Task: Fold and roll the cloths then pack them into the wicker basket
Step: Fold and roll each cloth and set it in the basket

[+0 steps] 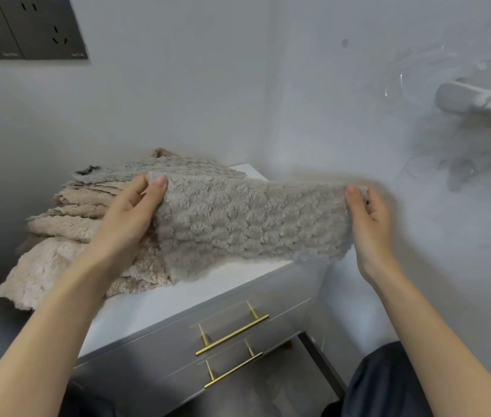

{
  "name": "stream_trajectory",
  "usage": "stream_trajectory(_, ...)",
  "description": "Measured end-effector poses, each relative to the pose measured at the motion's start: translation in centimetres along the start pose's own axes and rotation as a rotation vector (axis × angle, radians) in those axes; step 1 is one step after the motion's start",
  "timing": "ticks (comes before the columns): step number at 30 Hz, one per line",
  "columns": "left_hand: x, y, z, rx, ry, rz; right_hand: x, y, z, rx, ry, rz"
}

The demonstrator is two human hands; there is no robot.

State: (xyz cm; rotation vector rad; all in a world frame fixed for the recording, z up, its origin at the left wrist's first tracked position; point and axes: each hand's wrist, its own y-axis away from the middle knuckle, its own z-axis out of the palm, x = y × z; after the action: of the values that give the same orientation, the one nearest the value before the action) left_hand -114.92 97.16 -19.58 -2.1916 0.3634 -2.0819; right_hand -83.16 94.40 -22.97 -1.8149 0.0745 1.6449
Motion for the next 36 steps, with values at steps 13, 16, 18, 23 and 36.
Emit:
stream_trajectory(13,-4.4,-1.2,2.0,0.156,-0.908,0.162,3.8,-3.0,2.0,-0.039,0.425,0.105)
stream_trajectory(16,-5.2,-1.6,3.0,0.2,-0.896,0.167,4.6,-3.1,1.8,-0.054,0.489,0.019)
stream_trajectory(18,-5.6,-1.6,3.5,0.231,-0.796,0.103,4.7,-3.0,1.6,-0.034,0.544,-0.049)
stream_trajectory(23,-5.7,-1.1,3.3,0.108,-0.989,0.024,4.5,-2.9,0.7,-0.077,0.637,-0.001)
stream_trajectory(36,-5.2,-1.4,4.7,0.011,-0.619,-0.168,4.4,-1.0,-0.8,-0.171,0.991,0.099)
